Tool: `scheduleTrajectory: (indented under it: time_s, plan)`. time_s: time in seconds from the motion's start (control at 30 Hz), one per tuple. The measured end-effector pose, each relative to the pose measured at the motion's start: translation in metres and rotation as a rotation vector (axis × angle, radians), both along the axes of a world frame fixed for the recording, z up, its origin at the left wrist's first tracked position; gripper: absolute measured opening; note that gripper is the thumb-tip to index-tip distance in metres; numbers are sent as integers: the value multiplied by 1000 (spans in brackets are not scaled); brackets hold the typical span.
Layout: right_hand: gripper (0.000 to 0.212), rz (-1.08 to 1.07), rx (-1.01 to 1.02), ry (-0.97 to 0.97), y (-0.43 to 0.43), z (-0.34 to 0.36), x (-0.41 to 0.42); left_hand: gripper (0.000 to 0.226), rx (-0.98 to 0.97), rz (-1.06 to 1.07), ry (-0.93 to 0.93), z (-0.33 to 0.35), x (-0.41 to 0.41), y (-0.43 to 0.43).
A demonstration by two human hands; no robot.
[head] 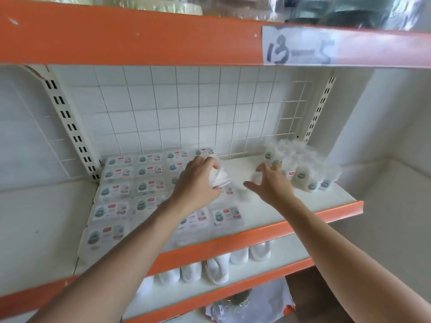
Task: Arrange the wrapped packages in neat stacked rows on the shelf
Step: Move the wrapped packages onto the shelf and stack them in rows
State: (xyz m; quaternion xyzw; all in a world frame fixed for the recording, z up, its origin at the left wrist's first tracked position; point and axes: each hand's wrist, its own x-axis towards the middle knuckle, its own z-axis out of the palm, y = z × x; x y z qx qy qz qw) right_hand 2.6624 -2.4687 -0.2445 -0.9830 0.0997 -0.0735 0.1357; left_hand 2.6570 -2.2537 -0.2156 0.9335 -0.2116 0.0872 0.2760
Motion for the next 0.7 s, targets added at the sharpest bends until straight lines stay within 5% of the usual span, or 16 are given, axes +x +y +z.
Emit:
scheduleTrajectory:
  time_s: [0.33,0.47,0.57,0.7]
  plan:
    - [60,236,8,33,-30,-11,2,47,-44,258,26,-5,-29,-47]
    - [50,379,28,-143,-34,-4,-1,50,-70,320,21,3,-35,-53]
    - [44,627,147,-303,-28,-1,-7,53,-187,292,67,7,-37,-51]
    - [55,719,607,-177,-14,10,-18,59,-334,277,149,13,-38,-43]
